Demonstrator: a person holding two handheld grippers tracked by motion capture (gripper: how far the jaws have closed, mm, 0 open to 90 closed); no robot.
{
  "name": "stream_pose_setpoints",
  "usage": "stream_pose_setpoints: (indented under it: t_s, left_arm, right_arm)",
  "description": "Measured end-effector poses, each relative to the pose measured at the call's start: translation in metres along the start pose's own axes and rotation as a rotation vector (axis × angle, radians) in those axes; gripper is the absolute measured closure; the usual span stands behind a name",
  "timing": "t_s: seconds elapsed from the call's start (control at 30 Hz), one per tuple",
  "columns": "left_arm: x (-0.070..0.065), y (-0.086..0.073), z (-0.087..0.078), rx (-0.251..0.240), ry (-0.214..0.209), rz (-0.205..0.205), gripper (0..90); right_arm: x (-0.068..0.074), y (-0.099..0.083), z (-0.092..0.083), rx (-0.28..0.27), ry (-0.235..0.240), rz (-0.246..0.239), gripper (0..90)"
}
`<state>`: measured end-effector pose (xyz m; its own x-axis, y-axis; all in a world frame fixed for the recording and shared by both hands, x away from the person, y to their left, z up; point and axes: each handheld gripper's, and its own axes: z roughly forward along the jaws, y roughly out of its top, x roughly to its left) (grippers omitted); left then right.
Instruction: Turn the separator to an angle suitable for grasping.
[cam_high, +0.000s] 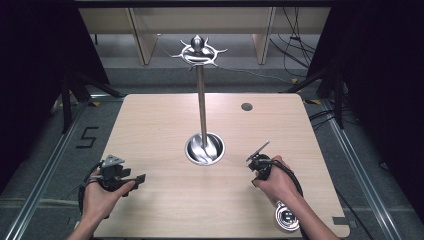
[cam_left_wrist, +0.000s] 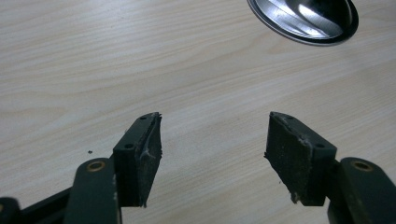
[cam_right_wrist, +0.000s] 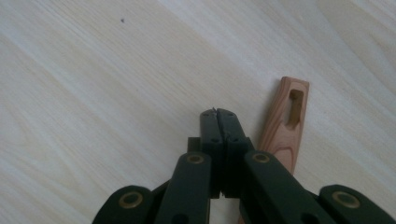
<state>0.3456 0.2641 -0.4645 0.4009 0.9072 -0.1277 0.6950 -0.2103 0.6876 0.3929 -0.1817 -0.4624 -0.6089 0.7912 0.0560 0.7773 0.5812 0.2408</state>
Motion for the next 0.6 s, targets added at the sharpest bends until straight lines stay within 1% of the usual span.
stream_pose_setpoints:
  t_s: [0.03, 0.07, 0.1, 0.13, 0.17, 0.2, 0.23, 0.27, 0.3, 0.37, 0.4, 0.47, 0.5, 0.53, 0.6]
  left_arm:
    - [0.000, 0.000, -0.001, 0.013, 0.002, 0.006, 35.5]
    - [-0.001, 0.000, 0.000, -0.002, 0.006, -0.009, 35.5]
    - [-0.002, 0.001, 0.001, -0.010, 0.006, -0.015, 35.5]
    - [-0.002, 0.001, 0.001, -0.010, 0.004, -0.014, 35.5]
    - [-0.002, 0.001, 0.001, -0.005, 0.003, -0.012, 35.5]
    - [-0.002, 0.001, 0.000, 0.001, 0.002, -0.001, 35.5]
    - [-0.002, 0.001, 0.000, 0.001, 0.002, -0.001, 35.5]
    - [-0.001, 0.001, 0.000, 0.012, 0.004, 0.023, 35.5]
    - [-0.001, 0.001, -0.001, 0.020, -0.001, 0.017, 35.5]
    - [-0.001, 0.001, -0.001, 0.023, -0.003, 0.025, 35.6]
    - [-0.001, 0.001, 0.000, 0.022, -0.004, 0.022, 35.9]
    - [0.000, 0.001, 0.000, 0.024, -0.016, 0.017, 36.2]
    - [0.000, 0.001, 0.000, 0.021, -0.013, 0.009, 36.5]
    - [0.000, 0.001, -0.001, 0.024, -0.010, 0.010, 36.6]
    - [0.001, 0.000, -0.001, 0.011, -0.003, 0.007, 36.8]
  right_arm:
    - [-0.002, 0.000, 0.001, -0.010, -0.001, -0.010, 90.0]
    - [-0.003, 0.000, 0.001, 0.009, 0.000, 0.002, 90.0]
    - [-0.003, 0.000, 0.002, 0.009, 0.000, 0.003, 90.0]
    - [-0.005, 0.000, 0.003, 0.004, -0.008, -0.011, 90.0]
    - [-0.006, -0.001, 0.004, 0.004, -0.009, -0.005, 90.0]
    - [-0.007, -0.001, 0.005, 0.017, -0.015, 0.005, 90.0]
    - [-0.007, -0.001, 0.005, 0.017, -0.015, 0.005, 90.0]
    - [-0.007, -0.002, 0.006, 0.023, -0.019, 0.013, 90.0]
    - [-0.007, -0.002, 0.007, 0.023, -0.026, 0.022, 90.0]
    - [-0.009, -0.002, 0.008, 0.022, -0.032, 0.015, 90.0]
    - [-0.011, -0.003, 0.007, 0.035, -0.039, 0.026, 90.0]
    - [-0.013, -0.003, 0.007, 0.030, -0.039, 0.033, 90.0]
    - [-0.016, -0.003, 0.006, 0.028, -0.051, 0.023, 90.0]
    - [-0.015, -0.004, 0.005, 0.036, -0.048, 0.059, 90.0]
    - [-0.021, -0.006, 0.003, 0.032, -0.060, 0.079, 90.0]
